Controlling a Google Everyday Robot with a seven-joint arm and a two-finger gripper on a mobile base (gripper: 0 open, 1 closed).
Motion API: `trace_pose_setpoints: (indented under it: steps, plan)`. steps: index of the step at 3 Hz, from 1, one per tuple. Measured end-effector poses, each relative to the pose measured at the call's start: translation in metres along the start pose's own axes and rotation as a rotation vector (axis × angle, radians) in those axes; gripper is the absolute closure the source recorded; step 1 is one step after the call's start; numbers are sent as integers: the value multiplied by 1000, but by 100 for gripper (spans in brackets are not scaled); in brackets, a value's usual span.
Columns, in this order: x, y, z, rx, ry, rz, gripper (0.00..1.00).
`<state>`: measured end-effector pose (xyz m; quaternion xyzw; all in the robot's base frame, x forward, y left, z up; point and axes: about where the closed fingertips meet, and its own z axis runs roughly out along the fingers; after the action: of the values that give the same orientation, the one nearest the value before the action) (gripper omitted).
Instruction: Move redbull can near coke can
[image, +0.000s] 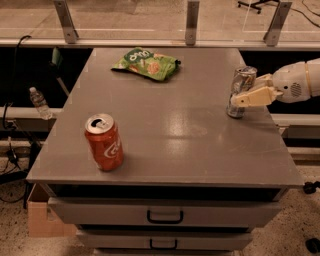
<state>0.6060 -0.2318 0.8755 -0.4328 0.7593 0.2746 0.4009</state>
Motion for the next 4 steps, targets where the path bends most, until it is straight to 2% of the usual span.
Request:
trace_pose_setpoints:
  steps: [1,2,3,4]
  plan:
    - [-31,17,-12,-45,-79,-28,87]
    - [-33,18,-9,-51,-83,-28,100]
    - [-29,28,8,-118,-79,-16,100]
    - [-35,68,56,-266,-92,-32,100]
